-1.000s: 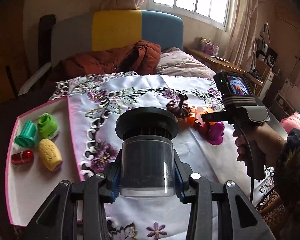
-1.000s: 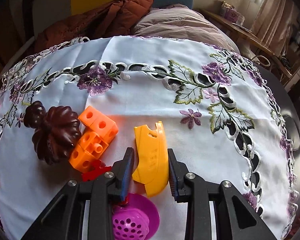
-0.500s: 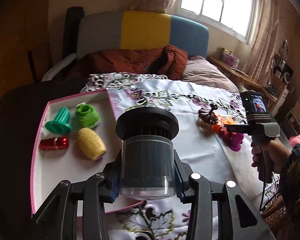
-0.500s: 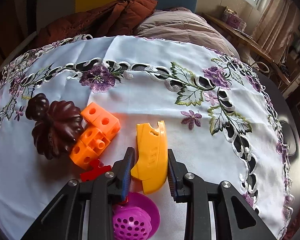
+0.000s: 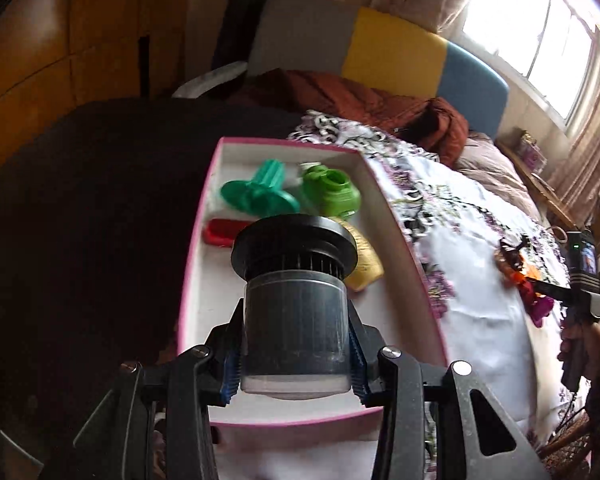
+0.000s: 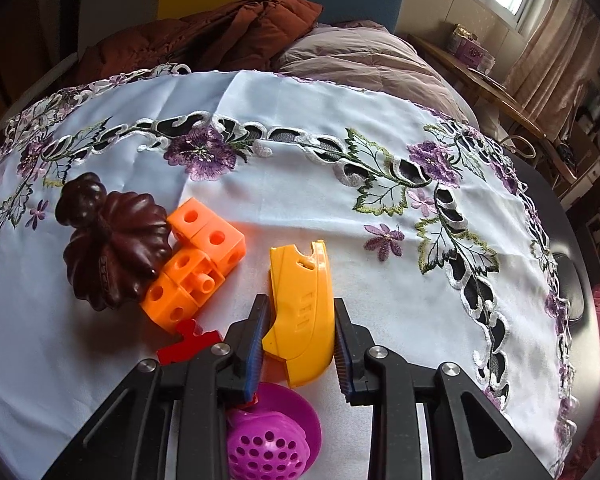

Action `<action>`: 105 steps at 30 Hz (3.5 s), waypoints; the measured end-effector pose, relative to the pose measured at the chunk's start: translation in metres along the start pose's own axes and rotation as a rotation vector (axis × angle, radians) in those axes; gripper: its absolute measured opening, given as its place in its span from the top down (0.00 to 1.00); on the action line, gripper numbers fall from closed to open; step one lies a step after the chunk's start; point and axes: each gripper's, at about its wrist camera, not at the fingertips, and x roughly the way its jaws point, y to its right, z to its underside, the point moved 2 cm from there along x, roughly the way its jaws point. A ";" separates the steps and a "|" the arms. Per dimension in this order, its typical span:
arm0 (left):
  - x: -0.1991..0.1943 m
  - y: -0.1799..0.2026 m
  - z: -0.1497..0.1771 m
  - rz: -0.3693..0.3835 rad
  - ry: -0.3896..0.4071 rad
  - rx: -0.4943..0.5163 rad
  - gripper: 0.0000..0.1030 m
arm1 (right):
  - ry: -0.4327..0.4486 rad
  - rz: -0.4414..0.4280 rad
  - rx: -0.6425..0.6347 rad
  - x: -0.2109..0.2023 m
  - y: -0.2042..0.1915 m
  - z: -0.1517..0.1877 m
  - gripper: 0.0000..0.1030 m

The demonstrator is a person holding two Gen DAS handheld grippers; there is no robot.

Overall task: Organize rigid objects
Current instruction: 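Carry the grey canister into the tray and open the left gripper, then lift the yellow-orange curved piece and carry it to the tray with the right gripper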

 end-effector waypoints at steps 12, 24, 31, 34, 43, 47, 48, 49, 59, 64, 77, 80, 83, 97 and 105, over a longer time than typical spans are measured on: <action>0.064 -0.020 -0.018 -0.059 -0.090 0.013 0.58 | 0.002 0.010 -0.011 -0.001 -0.002 0.000 0.71; 0.068 -0.014 -0.031 -0.071 -0.051 0.021 0.39 | 0.004 0.016 -0.017 0.000 -0.003 0.000 0.71; 0.030 -0.012 -0.028 -0.141 0.039 0.020 0.34 | 0.007 0.025 -0.025 -0.001 -0.004 0.000 0.71; 0.014 -0.010 -0.024 -0.154 0.073 0.016 0.34 | 0.009 0.031 -0.030 -0.002 -0.005 0.000 0.71; -0.019 0.000 -0.008 -0.157 0.116 0.010 0.33 | 0.007 0.028 -0.015 -0.003 -0.004 0.001 0.71; -0.025 0.005 -0.002 -0.153 0.122 0.021 0.33 | 0.004 0.023 -0.004 -0.004 -0.003 0.000 0.71; -0.026 0.005 -0.001 -0.156 0.124 0.024 0.33 | 0.003 0.020 -0.001 -0.004 -0.002 0.000 0.71; -0.027 0.006 0.000 -0.157 0.123 0.026 0.33 | 0.002 0.017 0.003 -0.004 -0.001 0.000 0.71; -0.033 0.010 0.008 -0.152 0.116 0.035 0.33 | 0.003 0.006 0.043 -0.007 0.003 -0.001 0.71; -0.034 0.011 0.010 -0.150 0.111 0.038 0.33 | 0.013 0.004 0.078 -0.010 0.009 -0.002 0.71; -0.033 0.014 0.012 -0.153 0.104 0.048 0.33 | 0.093 -0.014 0.170 -0.030 0.026 -0.009 0.71; -0.034 0.014 0.013 -0.157 0.110 0.045 0.33 | 0.147 -0.046 0.217 -0.042 0.034 -0.012 0.71; -0.035 0.011 0.013 -0.168 0.118 0.038 0.33 | 0.202 -0.082 0.253 -0.053 0.038 -0.015 0.71; -0.039 -0.022 0.016 -0.194 0.116 -0.022 0.33 | 0.340 -0.287 0.051 -0.125 -0.044 -0.021 0.71; -0.039 -0.040 0.023 -0.204 0.110 -0.058 0.33 | 0.302 -0.487 -0.143 -0.158 -0.144 -0.002 0.71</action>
